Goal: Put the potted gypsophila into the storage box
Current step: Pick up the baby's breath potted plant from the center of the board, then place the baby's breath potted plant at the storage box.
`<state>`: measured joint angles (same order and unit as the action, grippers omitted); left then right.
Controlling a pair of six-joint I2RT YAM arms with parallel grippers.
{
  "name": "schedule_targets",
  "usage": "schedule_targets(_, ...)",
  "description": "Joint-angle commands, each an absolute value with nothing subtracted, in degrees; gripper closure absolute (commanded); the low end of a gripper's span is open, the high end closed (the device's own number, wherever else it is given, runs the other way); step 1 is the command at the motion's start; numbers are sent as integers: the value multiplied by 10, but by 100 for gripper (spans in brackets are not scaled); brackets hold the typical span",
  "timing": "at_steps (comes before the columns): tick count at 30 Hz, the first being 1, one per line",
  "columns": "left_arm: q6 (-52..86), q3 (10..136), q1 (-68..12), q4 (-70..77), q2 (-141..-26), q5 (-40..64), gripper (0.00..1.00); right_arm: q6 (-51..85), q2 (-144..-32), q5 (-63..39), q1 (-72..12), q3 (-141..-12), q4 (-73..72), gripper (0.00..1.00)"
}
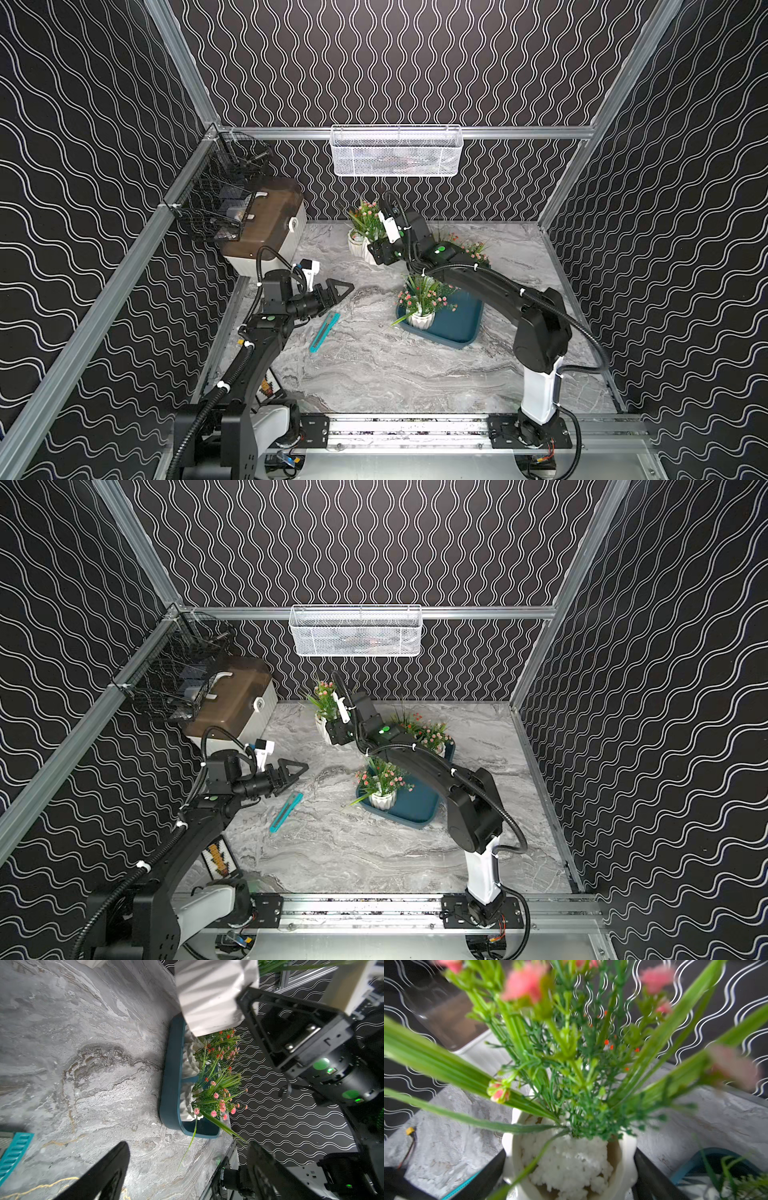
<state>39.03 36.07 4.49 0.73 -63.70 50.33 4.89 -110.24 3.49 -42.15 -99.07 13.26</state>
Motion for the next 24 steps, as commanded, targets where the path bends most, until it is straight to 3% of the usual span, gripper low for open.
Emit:
schedule_targets(1,394,358,47,37,-633,515,9,48,-1070,30,-422,-978,90,24)
schedule_targets(6,413,350,47,73,-631,530,9,48,-1030,33,-422,-958,92,24)
schedule_targets(14,516,307,47,256,-626,568,9,46,-968,39,-422,-924,114,24)
schedule_targets(24,561,298,47,335,-637,589,9,40,-885,76,-418,-867,137,23)
